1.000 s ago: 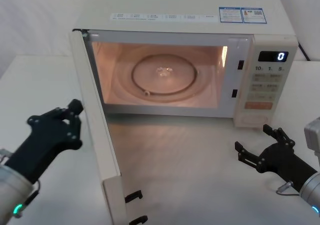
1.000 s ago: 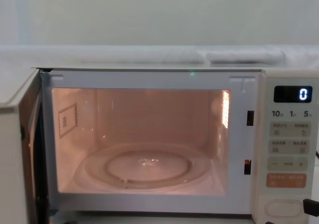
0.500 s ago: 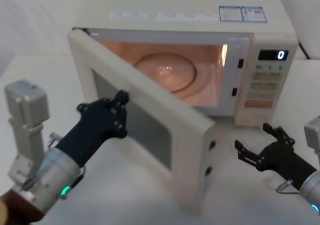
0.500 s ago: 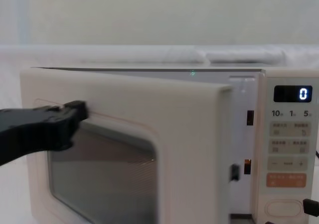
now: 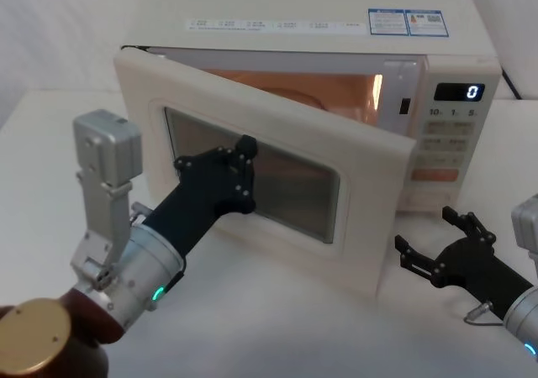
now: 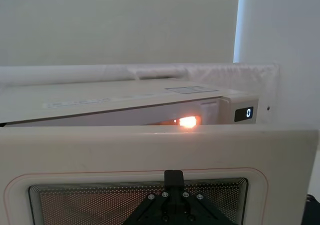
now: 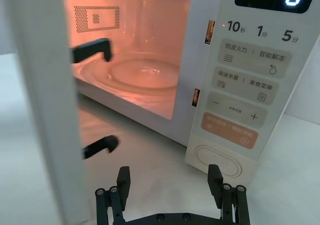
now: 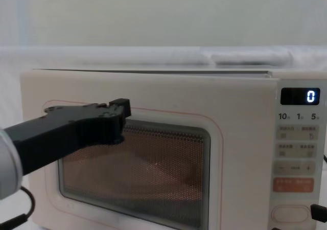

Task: Press the button to open the microwave door with one hand; close the microwave door with the other hand.

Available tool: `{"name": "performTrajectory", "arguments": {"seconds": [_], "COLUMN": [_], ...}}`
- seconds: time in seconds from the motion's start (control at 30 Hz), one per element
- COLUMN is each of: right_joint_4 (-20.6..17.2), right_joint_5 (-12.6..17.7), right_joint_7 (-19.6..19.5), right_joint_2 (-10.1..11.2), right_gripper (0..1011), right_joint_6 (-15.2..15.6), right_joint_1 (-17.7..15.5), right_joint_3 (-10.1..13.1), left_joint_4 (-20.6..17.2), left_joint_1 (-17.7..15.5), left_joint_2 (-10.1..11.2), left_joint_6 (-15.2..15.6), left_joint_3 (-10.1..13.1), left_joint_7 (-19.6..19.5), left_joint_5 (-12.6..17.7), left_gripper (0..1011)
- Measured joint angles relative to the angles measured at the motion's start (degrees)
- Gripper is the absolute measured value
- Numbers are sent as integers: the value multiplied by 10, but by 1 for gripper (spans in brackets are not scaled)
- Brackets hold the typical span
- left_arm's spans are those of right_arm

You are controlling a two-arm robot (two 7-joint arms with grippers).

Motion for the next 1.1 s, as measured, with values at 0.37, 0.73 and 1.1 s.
{"name": "performTrajectory", "arguments": {"seconds": [0.37, 0.73, 1.1], "right_joint_4": [0, 0, 0], "right_joint_5": [0, 0, 0], "right_joint_7": [0, 0, 0], "right_joint_2": [0, 0, 0], "right_gripper": [1000, 1000, 1000], "right_joint_6": [0, 0, 0], "right_joint_1": [0, 0, 0], "right_joint_3": [0, 0, 0], "left_joint_4": [24, 51, 72], "left_joint_1": [-31, -62, -85], "left_joint_2": [-16, -33, -47], "left_joint_6": [12, 23, 27], "left_joint_3": [16, 23, 28], "left_joint_7": [9, 17, 21], "left_joint_5": [16, 29, 43], "left_gripper": [0, 0, 0]}}
